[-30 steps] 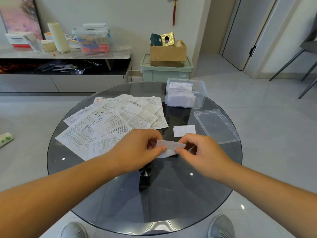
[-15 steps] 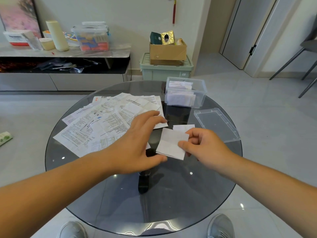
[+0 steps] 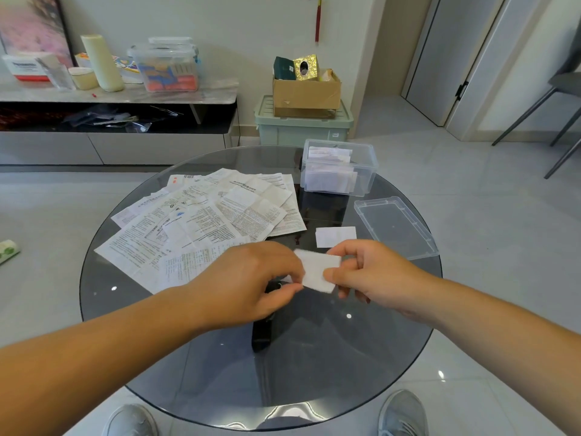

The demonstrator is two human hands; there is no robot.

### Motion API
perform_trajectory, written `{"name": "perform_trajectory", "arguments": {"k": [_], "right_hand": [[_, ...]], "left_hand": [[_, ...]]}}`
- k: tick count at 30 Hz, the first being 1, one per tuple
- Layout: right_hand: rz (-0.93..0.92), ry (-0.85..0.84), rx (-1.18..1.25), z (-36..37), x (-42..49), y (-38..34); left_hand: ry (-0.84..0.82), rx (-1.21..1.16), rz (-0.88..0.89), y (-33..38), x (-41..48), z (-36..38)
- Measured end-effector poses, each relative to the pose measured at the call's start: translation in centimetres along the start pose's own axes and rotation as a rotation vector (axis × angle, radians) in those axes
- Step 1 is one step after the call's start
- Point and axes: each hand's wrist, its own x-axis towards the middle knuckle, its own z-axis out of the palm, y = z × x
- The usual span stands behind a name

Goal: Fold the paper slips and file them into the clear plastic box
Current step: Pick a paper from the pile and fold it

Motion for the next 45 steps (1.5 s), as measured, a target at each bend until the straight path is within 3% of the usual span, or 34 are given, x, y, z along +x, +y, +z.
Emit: {"name": "perform_trajectory", "arguments": {"k": [3, 5, 8, 10, 19, 30, 38, 45], "right_hand": [[-0.260, 0.161, -0.274, 0.1, -0.3, 0.5], [-0.380, 0.086, -0.386, 0.0, -1.0, 0.4], [-0.381, -0.032, -0.483, 0.4, -1.3, 0.6], [-0.386, 0.008, -0.513, 0.7, -1.1, 1.0], [-0.257, 0.127, -0.478, 1.4, 0.5, 1.2], [-0.009, -0.036, -0.531, 0.8, 1.5, -1.4], [0.063, -0.123, -0.624, -0.1, 2.0, -2.6], [0.035, -0.158, -0.603, -0.7, 1.9, -2.4]], "left_hand": [[-0.013, 0.061, -0.071, 0.3, 0.0, 0.0], [-0.023, 0.068, -0.107, 0.6, 0.0, 0.2], [-0.054, 0.089, -0.140, 1.0, 0.1, 0.6], [-0.077, 0.108, -0.166, 1.1, 0.1, 0.9], [-0.103, -0.031, -0.383, 0.5, 1.2, 2.1], [-0.382, -0.247, -0.546, -0.7, 3.8, 0.1], [-0.392, -0.190, -0.560, -0.4, 4.1, 0.0], [-0.385, 0.032, -0.508, 1.4, 4.2, -0.2]]}}
